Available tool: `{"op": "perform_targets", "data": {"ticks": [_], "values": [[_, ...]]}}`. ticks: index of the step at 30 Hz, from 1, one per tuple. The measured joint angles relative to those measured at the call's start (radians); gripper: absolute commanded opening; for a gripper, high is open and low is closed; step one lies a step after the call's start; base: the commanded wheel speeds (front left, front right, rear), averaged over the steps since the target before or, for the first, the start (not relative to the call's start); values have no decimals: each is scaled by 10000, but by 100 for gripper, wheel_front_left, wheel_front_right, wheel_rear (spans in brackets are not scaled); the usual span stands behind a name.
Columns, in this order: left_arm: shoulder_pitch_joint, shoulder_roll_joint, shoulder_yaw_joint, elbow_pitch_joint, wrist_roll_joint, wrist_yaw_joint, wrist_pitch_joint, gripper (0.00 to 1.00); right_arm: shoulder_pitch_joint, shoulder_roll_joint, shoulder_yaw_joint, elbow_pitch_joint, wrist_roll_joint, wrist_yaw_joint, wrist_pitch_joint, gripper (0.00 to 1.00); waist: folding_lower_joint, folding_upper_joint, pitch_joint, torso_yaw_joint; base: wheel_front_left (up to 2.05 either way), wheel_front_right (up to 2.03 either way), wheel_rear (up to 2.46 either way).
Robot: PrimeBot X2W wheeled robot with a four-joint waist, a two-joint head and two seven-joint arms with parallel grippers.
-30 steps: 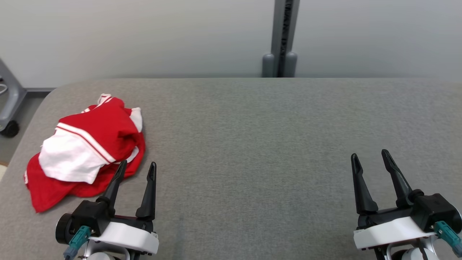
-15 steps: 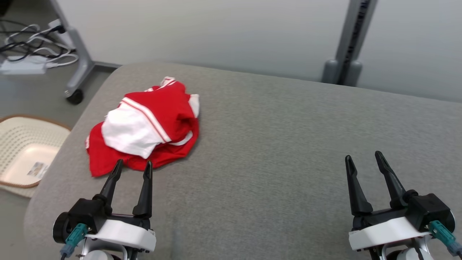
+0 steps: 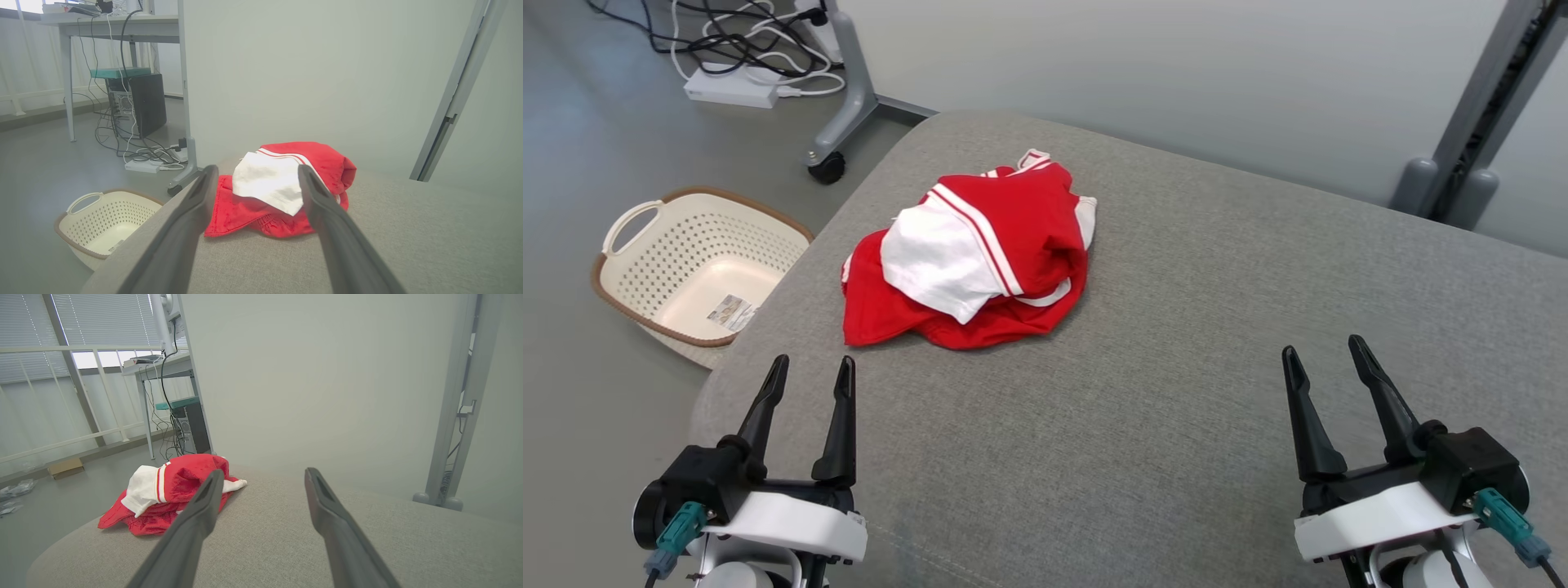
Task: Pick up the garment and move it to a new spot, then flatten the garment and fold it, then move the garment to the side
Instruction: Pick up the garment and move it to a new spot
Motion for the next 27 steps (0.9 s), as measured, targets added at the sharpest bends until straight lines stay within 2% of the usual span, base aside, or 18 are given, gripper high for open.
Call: {"op": "perform_targets", "data": {"ticks": [9, 21, 27], "values": [[15, -2, 35, 33, -163, 0, 2, 100, -55, -58, 230, 130, 73, 0, -2, 100, 0, 0, -38, 443, 0, 0, 0], [12, -2, 35, 46, -171, 0, 0, 100, -78, -132, 380, 194, 104, 0, -2, 100, 0, 0, -51, 510, 0, 0, 0], [-485, 151, -13, -31, -719, 0, 0, 100, -201, -178, 602, 201, 119, 0, -2, 100, 0, 0, 127, 314, 0, 0, 0]]}}
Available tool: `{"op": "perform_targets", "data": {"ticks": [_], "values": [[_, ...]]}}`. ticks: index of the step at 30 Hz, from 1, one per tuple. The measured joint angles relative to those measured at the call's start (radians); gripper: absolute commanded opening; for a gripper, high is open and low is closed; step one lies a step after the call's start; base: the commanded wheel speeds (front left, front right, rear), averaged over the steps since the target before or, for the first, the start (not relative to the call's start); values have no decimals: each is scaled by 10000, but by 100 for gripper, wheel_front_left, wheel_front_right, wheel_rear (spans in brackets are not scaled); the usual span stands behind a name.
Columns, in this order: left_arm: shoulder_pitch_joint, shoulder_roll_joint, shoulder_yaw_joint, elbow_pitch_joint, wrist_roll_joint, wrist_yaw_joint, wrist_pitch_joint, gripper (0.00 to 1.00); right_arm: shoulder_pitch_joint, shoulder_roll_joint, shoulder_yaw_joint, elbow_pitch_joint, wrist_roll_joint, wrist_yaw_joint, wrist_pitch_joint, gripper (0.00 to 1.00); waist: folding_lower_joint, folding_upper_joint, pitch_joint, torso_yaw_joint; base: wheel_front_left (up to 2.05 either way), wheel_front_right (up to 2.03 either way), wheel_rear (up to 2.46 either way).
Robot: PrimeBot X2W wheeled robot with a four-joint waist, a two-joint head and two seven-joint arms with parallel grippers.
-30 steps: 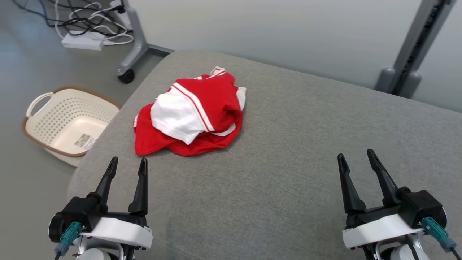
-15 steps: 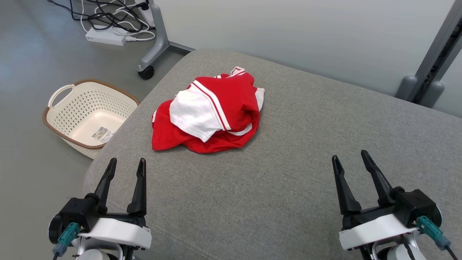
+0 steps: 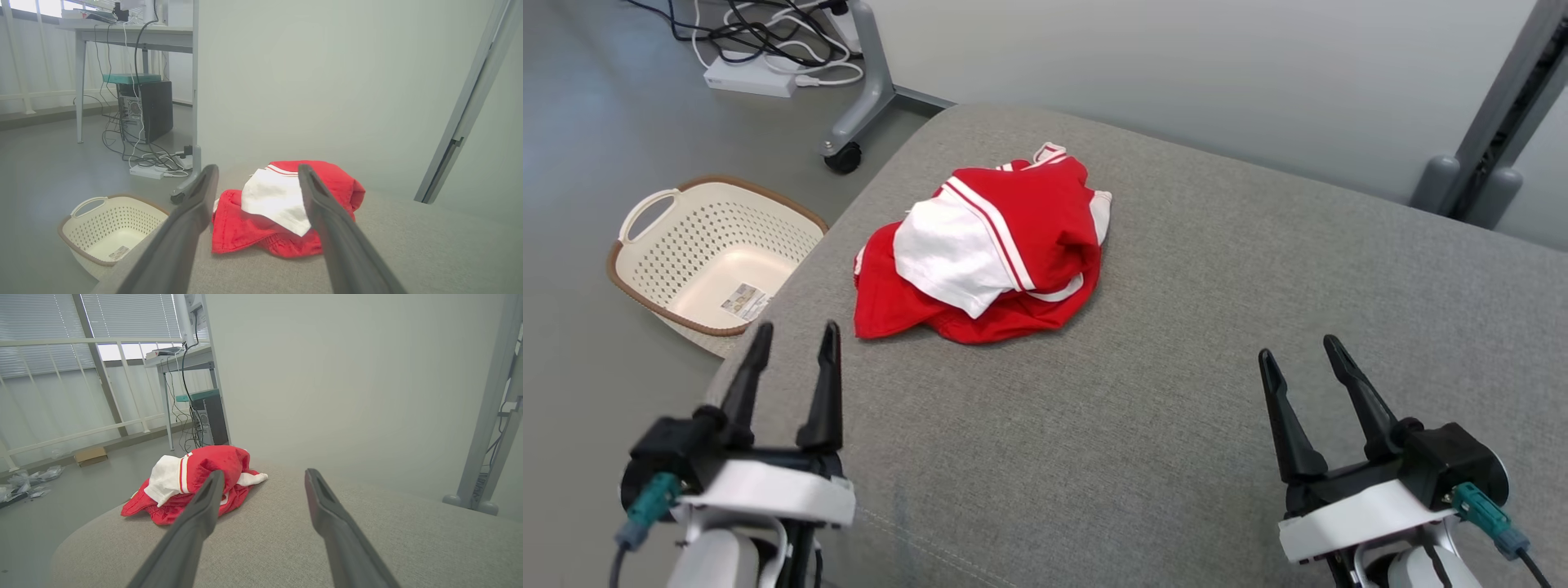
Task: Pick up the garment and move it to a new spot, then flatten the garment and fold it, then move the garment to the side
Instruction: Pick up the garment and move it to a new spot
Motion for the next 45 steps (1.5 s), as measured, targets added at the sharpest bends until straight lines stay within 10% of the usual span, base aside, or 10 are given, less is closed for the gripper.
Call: {"op": "perform_targets", "data": {"ticks": [24, 45], "values": [[-6206, 3582, -1482, 4506, -5453, -2, 3066, 100, -1409, 65, 401, -157, -426, 0, 0, 100, 0, 0, 1826, -2308, 0, 0, 0], [-8321, 5168, -2389, 8224, -8096, -4, 7045, 100, -2191, 150, 702, -313, -773, 0, 0, 100, 0, -1, 3491, -4363, 0, 0, 0]]}}
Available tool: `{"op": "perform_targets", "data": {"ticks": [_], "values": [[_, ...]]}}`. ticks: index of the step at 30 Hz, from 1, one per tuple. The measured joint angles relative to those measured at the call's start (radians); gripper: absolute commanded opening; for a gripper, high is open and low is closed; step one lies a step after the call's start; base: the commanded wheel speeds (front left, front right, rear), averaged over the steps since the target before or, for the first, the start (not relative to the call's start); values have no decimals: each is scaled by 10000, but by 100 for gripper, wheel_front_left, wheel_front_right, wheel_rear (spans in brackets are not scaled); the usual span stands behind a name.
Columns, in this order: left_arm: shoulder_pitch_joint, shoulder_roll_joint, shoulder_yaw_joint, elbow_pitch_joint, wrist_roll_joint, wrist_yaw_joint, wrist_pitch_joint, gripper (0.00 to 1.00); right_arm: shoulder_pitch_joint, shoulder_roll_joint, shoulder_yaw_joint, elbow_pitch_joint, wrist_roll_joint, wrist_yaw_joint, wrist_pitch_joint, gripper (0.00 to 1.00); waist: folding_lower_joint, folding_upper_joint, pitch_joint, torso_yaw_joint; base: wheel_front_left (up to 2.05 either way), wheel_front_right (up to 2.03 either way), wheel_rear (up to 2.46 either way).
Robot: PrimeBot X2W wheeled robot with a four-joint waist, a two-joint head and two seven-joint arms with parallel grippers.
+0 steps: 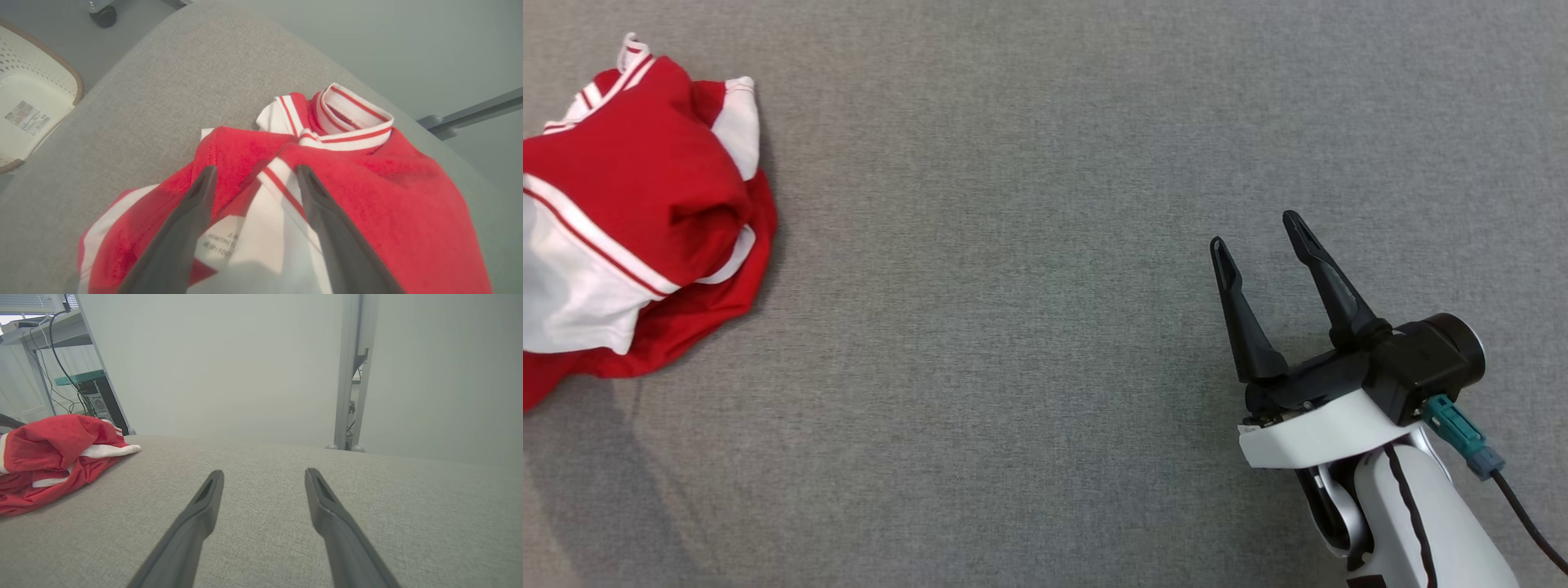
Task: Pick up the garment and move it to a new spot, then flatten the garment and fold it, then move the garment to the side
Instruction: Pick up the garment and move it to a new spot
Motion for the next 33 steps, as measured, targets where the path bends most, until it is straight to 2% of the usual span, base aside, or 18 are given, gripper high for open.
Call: {"op": "perform_targets", "data": {"ticks": [5, 9, 13, 14, 15, 16, 17, 24, 33], "values": [[-218, 136, -201, 359, 21, 0, 433, 100, -48, 10, 23, -46, -27, 0, 0, 100, 0, 0, 180, -177, 0, 0, 0], [-216, -8, -500, 502, -209, 0, 1735, 100, -63, 21, 10, -79, -54, 0, 0, 100, 0, 0, 317, -247, 0, 0, 0], [-213, 15, -642, 435, -476, 0, 2569, 100, -80, 29, 17, -75, -84, 0, 0, 100, 0, 0, 377, -271, 0, 0, 0], [-209, 13, -711, 397, -487, 0, 2711, 84, -105, 31, 15, -69, -94, 0, 0, 100, 0, 0, 384, -273, 0, 0, 0], [-207, 19, -756, 368, -493, 0, 2798, 49, -126, 31, 15, -65, -94, 0, 0, 100, 0, 0, 385, -274, 0, 0, 0], [-206, 36, -780, 343, -518, 0, 2832, 30, -137, 31, 21, -61, -94, 0, 0, 100, 0, 0, 386, -276, 0, 0, 0], [-198, 58, -800, 305, -570, 0, 2869, 0, -140, 31, 25, -56, -88, 0, 0, 100, 0, 0, 387, -280, 0, 0, 0], [15, 111, -936, -351, -899, 0, 2880, 0, -142, 36, 31, 21, 6, 0, 0, 100, -1, 0, 314, -276, 0, 0, 0], [171, 236, -1195, -1269, -1122, 0, 2180, 0, -81, 38, 15, 107, 174, 0, 0, 100, 0, 0, -208, -169, 0, 0, 0]]}}
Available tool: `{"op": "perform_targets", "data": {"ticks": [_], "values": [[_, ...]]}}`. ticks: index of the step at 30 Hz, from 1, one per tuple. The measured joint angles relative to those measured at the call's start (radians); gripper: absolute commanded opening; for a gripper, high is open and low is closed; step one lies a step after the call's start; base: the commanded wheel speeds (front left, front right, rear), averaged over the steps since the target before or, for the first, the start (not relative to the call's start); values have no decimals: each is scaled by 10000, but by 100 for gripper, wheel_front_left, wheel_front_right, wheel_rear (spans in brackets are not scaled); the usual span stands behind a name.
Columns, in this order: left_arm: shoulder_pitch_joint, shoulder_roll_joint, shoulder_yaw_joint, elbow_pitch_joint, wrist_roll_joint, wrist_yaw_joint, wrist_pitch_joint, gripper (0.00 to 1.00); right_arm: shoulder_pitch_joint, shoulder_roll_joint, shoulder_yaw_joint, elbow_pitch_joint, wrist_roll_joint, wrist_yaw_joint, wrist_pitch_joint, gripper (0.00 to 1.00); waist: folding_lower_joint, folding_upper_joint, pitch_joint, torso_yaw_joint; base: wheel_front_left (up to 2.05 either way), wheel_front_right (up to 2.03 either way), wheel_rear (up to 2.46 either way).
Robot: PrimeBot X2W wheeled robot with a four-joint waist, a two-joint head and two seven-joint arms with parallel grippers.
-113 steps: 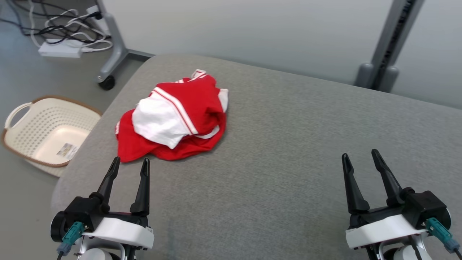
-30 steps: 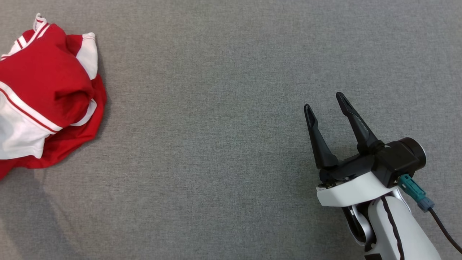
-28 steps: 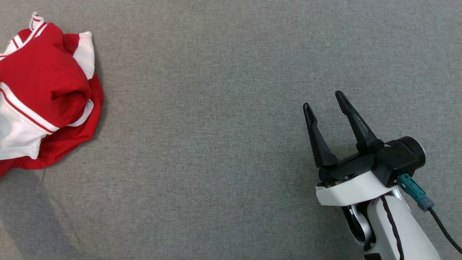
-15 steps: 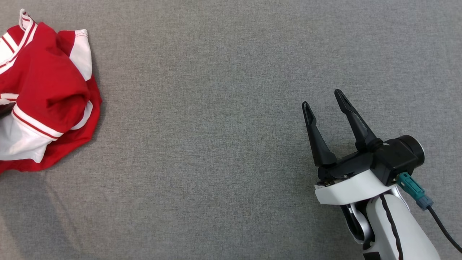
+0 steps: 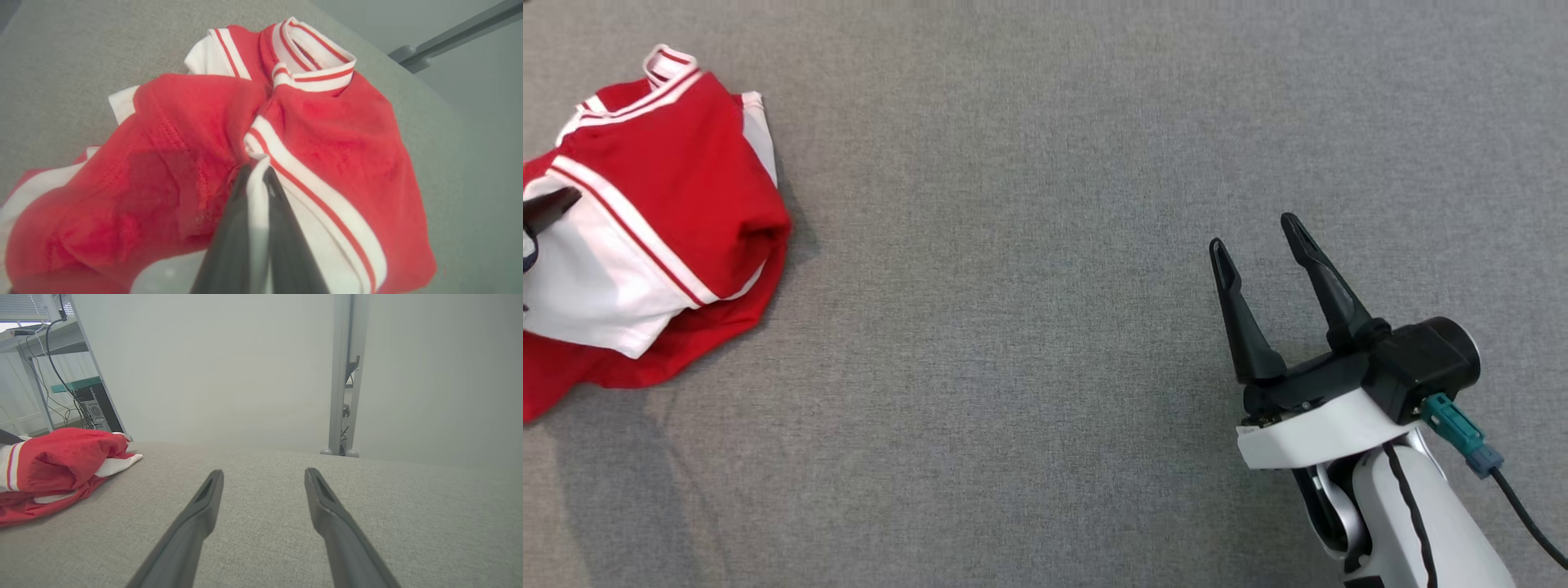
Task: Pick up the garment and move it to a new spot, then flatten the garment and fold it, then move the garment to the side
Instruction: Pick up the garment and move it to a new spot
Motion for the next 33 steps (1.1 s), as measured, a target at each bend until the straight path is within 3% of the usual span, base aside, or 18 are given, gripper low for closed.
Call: {"op": "perform_targets", "data": {"ticks": [18, 33], "values": [[-41, 362, -1760, -3026, 240, 0, -1319, 0, 1083, 6, -88, 125, 667, 0, 0, 100, 0, 0, -2174, 1, 0, 0, 0], [-816, -48, -2924, -4656, 491, 0, -2422, 0, 1854, 10, -224, 29, 972, 0, 0, 100, 0, 0, -3450, -1017, 0, 0, 0]]}}
